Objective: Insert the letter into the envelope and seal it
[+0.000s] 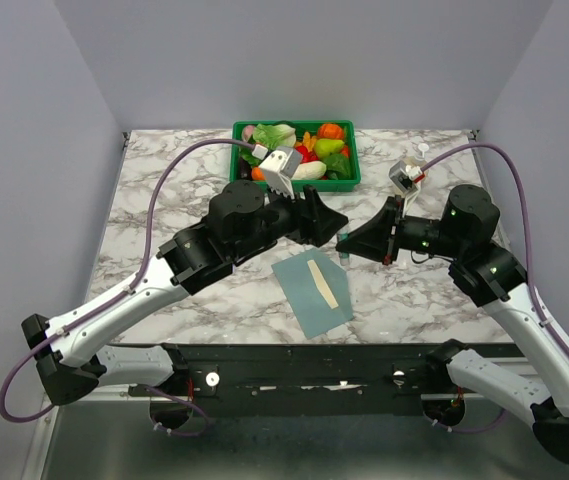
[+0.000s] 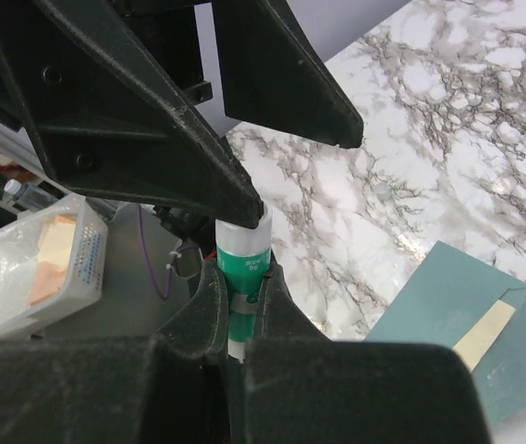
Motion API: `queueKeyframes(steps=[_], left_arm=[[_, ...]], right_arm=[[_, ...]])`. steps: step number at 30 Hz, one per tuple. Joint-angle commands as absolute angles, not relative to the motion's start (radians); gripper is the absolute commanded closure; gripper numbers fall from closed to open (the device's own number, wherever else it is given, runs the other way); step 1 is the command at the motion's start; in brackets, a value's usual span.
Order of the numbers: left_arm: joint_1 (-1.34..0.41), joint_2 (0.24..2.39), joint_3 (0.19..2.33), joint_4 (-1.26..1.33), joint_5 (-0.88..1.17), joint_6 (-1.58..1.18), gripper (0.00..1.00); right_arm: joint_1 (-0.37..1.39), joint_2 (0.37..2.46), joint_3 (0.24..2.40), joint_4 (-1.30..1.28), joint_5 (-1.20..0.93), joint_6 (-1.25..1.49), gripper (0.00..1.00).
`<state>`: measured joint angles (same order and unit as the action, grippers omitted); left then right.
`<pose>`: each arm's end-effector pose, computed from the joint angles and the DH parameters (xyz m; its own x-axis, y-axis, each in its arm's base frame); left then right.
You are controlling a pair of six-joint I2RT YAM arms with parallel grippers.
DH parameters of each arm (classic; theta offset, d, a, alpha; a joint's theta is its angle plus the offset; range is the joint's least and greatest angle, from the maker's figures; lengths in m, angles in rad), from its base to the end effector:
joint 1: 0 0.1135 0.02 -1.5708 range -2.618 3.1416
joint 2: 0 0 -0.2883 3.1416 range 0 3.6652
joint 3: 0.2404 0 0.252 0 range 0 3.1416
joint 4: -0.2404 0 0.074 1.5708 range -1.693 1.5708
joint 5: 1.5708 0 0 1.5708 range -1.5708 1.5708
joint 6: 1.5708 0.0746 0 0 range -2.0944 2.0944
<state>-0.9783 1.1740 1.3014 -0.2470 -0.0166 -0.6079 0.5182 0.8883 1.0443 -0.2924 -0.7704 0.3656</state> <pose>0.1637 -0.2409 0.4523 -0.5232 -0.2455 -0.8161 0.6352 0.5261 -0.5654 0.1454 0.1427 0.4172 -0.4517 0.0378 -0.8914 -0.8495 0.2871 0.4426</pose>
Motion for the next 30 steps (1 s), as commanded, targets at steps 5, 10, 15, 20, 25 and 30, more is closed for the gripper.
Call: queueKeyframes(steps=[5,10,15,20,25,30], left_arm=[[-1.006,1.201,1.338,-0.239,-0.045,-0.655,0.35],[-1.008,1.203,1.332,-0.218,-0.02,-0.667,0.36],[-1.011,1.212,1.33,-0.207,-0.003,-0.673,0.37],[-1.017,1.22,1.327,-0.199,-0.002,-0.68,0.38],[-1.019,1.215,1.316,-0.201,-0.002,-0.678,0.67],[-1.019,1.198,1.302,-0.196,-0.002,-0.669,1.0]], right_arm=[[0.523,0.873,1.051,-0.275,-0.726,0.376,0.99],[0.523,0.874,1.049,-0.276,-0.727,0.376,0.99],[0.523,0.873,1.052,-0.276,-0.721,0.374,0.99],[0.523,0.874,1.049,-0.276,-0.718,0.371,0.99],[0.523,0.871,1.051,-0.276,-0.715,0.37,0.99],[0.523,0.87,1.051,-0.282,-0.715,0.365,0.99]])
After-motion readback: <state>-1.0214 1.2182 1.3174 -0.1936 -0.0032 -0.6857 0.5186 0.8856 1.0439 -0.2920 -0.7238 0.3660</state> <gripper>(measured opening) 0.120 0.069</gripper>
